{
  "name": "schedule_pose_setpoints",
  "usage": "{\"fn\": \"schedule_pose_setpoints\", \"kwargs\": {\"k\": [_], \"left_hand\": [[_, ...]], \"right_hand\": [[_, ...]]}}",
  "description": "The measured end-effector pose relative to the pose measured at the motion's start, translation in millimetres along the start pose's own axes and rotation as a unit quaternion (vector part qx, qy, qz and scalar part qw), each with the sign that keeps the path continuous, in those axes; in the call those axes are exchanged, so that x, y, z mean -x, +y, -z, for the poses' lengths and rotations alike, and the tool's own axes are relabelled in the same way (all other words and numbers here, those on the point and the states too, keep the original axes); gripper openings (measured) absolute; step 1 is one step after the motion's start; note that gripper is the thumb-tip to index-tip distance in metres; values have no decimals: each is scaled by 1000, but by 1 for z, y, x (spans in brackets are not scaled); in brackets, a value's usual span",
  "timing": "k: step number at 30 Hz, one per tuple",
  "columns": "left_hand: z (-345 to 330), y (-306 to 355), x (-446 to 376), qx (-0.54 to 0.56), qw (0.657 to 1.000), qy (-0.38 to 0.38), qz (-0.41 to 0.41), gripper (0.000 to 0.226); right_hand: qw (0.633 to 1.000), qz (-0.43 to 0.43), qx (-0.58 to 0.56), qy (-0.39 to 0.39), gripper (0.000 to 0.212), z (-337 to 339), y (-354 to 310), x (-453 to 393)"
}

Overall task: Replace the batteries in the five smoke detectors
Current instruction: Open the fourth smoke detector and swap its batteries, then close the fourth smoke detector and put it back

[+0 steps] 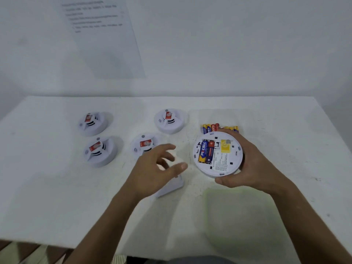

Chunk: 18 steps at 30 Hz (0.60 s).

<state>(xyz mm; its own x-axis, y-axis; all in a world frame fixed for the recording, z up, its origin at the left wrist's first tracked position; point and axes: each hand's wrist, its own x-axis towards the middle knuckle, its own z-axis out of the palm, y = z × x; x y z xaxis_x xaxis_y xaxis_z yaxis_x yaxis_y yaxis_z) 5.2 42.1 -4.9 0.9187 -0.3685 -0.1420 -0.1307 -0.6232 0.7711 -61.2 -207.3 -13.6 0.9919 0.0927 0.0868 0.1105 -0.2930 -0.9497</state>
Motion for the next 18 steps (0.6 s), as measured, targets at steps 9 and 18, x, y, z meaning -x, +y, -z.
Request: {"fn": "schedule_pose_setpoints", "kwargs": {"k": [9, 18], "left_hand": [[2, -65, 21, -206, 976, -59, 32, 84], [6, -65, 25, -161, 985, 5, -59, 61]], "right_hand": [[1000, -9, 1, -30, 97, -7, 0, -3], [999, -11, -2, -41, 102, -12, -2, -5]]}}
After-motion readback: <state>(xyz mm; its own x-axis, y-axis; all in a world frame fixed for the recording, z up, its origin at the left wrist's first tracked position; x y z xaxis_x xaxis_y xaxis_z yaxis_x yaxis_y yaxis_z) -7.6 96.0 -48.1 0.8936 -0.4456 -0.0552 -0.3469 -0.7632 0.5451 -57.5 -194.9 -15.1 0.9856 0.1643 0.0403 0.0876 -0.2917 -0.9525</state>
